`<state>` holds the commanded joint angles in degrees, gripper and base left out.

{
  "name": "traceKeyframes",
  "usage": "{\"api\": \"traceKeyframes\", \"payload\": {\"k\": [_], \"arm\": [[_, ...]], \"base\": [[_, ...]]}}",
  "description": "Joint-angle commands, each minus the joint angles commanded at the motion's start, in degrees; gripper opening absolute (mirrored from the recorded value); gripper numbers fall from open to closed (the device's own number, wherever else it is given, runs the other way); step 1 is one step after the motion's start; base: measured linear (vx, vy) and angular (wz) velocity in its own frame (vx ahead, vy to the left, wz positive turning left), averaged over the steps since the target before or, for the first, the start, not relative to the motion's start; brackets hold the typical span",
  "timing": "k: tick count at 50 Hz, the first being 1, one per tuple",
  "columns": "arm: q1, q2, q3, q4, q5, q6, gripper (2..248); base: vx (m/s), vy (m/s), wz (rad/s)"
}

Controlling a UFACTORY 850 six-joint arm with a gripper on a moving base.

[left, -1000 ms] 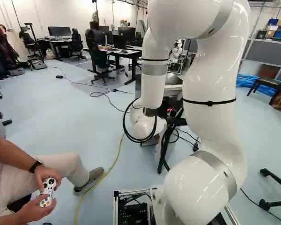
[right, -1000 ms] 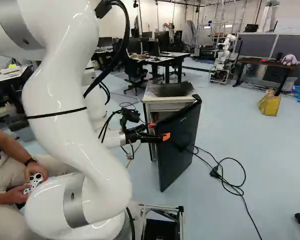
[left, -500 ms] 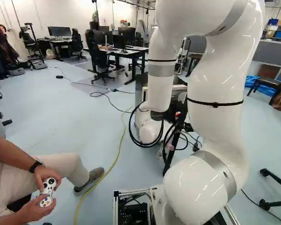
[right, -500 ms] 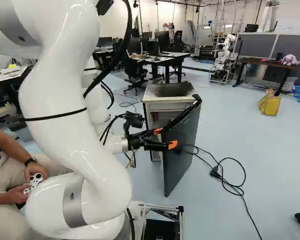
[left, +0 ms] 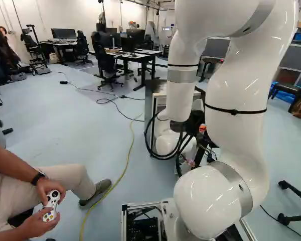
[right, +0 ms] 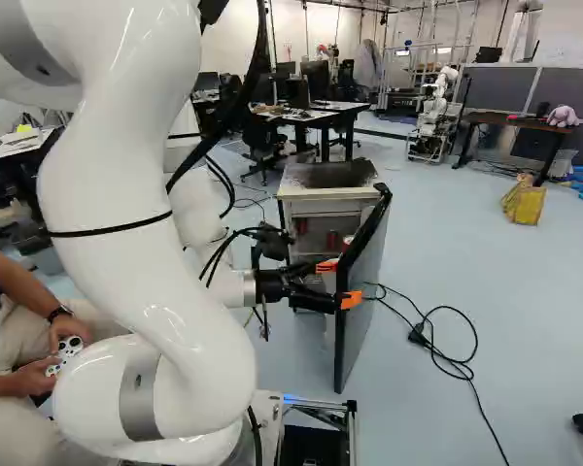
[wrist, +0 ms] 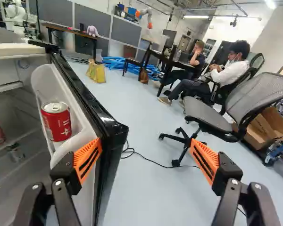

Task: Grab a drink from the fridge

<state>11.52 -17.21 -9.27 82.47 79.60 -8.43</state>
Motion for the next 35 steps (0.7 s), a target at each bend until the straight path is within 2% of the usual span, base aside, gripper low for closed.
{"api": "traceKeyframes", "payload": {"k": [12, 35], "arm": [[-4.2, -0.5, -1.1, 1.3, 0.6, 0.0, 247], [-12.5, -2.3, -5.0, 1.4, 0.7, 0.0, 247]], "base": [[0.0, 0.0, 0.0], [0.0, 0.0, 0.0]]}}
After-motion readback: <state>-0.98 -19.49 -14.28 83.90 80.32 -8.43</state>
